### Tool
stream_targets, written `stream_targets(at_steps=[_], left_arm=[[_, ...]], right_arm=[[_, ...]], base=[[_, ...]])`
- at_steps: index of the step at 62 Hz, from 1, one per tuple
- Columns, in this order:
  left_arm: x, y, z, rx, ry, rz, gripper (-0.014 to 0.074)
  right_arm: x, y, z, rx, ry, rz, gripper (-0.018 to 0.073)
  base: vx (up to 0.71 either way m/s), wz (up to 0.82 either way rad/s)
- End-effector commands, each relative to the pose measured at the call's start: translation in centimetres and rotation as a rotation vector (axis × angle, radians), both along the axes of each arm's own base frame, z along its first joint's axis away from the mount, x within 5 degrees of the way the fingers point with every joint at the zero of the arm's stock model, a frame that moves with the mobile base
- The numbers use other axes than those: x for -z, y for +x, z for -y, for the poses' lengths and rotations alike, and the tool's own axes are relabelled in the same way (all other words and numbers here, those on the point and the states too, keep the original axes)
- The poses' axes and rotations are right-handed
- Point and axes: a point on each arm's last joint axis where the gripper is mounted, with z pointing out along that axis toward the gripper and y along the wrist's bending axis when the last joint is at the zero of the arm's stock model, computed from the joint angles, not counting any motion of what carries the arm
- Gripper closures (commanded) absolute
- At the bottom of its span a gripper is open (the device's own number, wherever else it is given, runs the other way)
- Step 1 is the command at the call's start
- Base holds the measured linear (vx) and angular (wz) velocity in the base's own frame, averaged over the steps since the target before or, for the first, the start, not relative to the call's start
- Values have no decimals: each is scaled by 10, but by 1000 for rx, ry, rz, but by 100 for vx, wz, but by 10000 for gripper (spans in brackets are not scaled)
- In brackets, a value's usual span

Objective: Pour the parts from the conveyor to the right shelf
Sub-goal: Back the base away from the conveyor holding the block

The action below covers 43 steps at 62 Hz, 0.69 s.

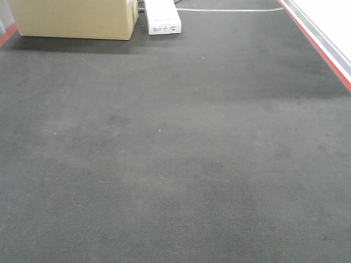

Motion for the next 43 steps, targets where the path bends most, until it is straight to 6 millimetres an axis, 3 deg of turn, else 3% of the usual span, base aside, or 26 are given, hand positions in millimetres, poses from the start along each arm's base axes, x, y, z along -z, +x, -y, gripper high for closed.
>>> stream_targets(at_steps=[1, 27, 43], left_arm=[[-16, 1, 0, 3, -27, 95, 603], [-16, 1, 0, 3, -27, 95, 603], [-16, 1, 0, 3, -27, 95, 603]], right_arm=[[-3, -1, 0, 7, -5, 76, 568], [-3, -1, 0, 7, -5, 76, 568], [-3, -1, 0, 7, -5, 76, 568]], base=[[0, 0], [-1, 1], [-22, 3]])
